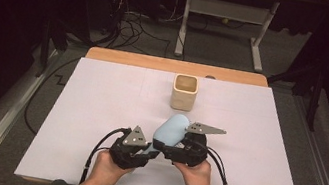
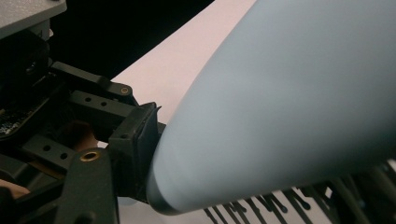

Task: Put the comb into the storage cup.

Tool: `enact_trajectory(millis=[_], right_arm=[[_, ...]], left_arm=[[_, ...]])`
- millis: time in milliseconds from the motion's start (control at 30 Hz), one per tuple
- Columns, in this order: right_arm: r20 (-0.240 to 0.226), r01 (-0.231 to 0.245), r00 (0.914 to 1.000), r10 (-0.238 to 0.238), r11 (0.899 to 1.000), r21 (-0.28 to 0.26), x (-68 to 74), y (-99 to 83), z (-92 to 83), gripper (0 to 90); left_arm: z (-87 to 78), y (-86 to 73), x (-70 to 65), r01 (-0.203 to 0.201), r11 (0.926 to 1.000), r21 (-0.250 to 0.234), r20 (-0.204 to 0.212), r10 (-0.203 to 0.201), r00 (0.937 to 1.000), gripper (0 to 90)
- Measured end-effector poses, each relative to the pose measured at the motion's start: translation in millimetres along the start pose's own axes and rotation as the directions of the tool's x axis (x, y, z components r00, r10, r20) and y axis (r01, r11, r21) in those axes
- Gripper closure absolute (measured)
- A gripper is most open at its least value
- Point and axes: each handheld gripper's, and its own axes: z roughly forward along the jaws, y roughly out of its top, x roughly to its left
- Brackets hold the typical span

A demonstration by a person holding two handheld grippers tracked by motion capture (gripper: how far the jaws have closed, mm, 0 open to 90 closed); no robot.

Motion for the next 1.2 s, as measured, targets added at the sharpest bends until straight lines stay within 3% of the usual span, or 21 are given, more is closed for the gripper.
enact_trajectory(millis=[600,800,1000,1200], right_arm=[[-0.07,-0.025,0.9972,0.027,0.999,0.035,2.7,9.8,-1.0,51.6],[-0.078,-0.004,0.9969,0.007,0.999,0.045,5.5,12.4,-2.1,54.9],[-0.074,0.003,0.9973,0.0,0.999,0.045,3.2,17.1,-7.0,55.7],[-0.061,0.011,0.9981,-0.008,0.999,0.045,0.7,21.0,-12.8,55.9]], left_arm=[[-4.5,-1.1,1.6,-0.011,0.9995,-0.028,0.001,0.011,0.9999,67.2],[-6.1,-1.7,2.1,-0.005,0.9994,-0.035,0.013,0.005,0.9999,62.7],[-9.0,-2.0,3.2,0.011,0.9983,-0.058,0.027,-0.009,0.9996,50.0],[-11.7,-3.6,6.1,0.023,0.9971,-0.073,0.048,-0.02,0.9986,44.2]])
